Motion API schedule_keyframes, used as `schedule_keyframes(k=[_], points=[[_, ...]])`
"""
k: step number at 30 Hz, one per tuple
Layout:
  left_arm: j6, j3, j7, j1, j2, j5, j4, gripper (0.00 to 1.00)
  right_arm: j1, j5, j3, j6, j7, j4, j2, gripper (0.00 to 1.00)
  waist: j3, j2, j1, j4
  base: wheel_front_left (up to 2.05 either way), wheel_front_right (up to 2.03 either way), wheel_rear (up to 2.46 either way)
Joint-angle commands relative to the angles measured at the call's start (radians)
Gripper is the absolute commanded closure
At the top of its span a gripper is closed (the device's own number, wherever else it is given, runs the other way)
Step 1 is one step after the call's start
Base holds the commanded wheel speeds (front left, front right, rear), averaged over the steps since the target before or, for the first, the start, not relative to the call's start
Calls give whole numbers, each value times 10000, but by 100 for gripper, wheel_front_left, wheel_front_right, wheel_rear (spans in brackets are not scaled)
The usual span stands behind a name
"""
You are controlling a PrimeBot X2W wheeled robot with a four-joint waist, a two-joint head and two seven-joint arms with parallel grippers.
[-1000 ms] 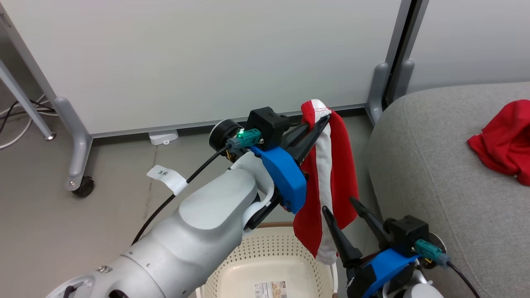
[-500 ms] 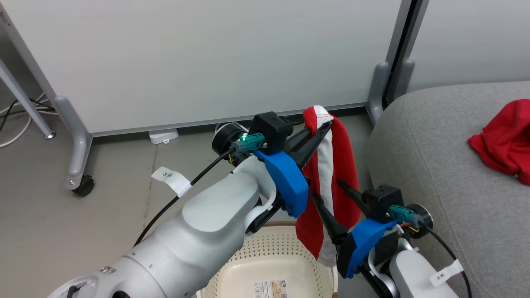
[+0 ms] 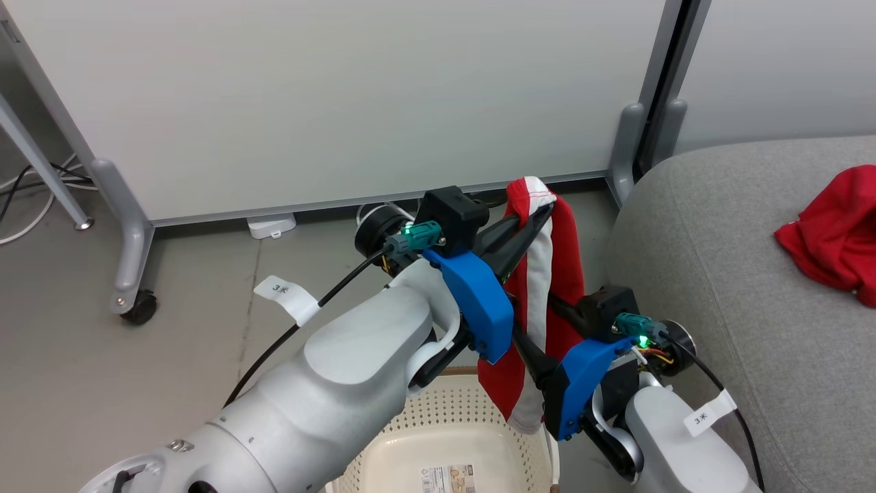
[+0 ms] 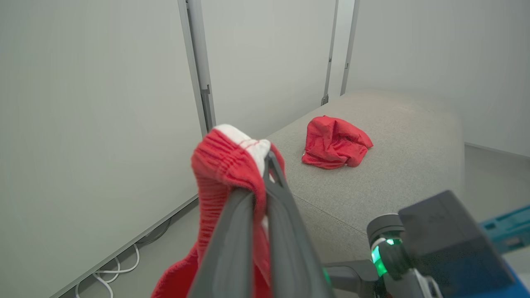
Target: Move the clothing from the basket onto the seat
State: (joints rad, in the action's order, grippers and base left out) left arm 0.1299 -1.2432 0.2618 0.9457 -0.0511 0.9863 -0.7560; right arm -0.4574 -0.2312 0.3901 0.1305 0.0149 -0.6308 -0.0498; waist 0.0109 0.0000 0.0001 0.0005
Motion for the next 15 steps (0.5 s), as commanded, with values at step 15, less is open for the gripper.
schedule_keyframes(k=[15], points=[[7,-53,48,70,8,109,-123,100,-589,-723,544,5,806,-1016,-12,100,-119,0,-1,-115,0,0,0]])
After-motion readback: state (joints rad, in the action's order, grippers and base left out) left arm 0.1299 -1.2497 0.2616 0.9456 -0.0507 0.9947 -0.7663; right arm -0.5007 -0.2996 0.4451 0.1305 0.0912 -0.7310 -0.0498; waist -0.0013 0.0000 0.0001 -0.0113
